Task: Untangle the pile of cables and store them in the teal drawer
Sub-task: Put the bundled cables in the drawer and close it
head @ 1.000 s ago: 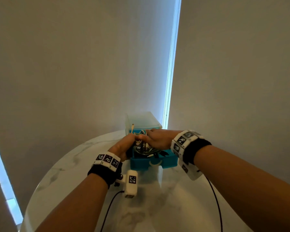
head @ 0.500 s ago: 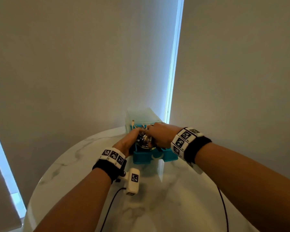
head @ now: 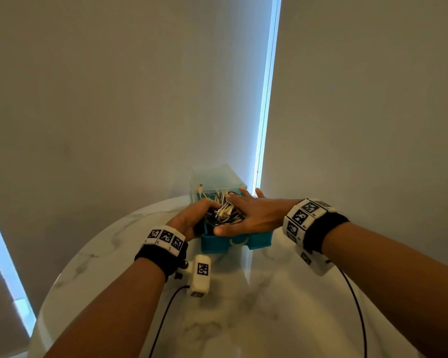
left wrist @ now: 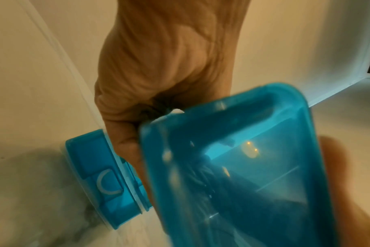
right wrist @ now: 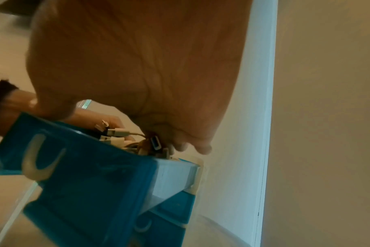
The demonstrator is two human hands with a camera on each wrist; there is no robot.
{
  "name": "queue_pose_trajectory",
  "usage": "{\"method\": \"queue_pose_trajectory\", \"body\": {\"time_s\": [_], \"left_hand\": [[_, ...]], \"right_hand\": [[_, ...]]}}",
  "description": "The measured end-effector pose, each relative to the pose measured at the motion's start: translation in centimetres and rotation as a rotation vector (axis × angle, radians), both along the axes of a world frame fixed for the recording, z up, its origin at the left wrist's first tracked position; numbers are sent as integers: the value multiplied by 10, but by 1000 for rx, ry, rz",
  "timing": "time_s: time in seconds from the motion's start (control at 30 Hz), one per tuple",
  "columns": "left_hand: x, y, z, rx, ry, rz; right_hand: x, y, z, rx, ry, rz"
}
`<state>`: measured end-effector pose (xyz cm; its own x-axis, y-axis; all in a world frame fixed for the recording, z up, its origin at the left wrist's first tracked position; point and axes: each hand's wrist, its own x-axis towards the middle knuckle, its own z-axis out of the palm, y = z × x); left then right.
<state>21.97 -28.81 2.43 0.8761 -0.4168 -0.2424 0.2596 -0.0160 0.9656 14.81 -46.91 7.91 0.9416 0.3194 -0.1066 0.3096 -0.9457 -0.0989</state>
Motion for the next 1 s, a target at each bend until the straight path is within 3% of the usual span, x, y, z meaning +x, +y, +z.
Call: {"method": "queue_pose_trajectory", "body": {"time_s": [0.13, 0.27, 0.47, 0.73, 1.0], "left_hand": [[6, -3, -5, 160, -81, 139], [21, 6, -12, 261, -270, 362], [32, 11, -2, 601, -694, 328], [43, 10, 31, 1124, -977, 367], [55, 12, 34, 1104, -1049, 463]], "right_hand": [[3, -3, -2, 103, 97, 12], [7, -1, -9, 22, 26, 26], [12, 4, -6, 88, -62, 41], [13, 1, -4, 108, -62, -42], [17, -2, -5, 136, -53, -25]]}}
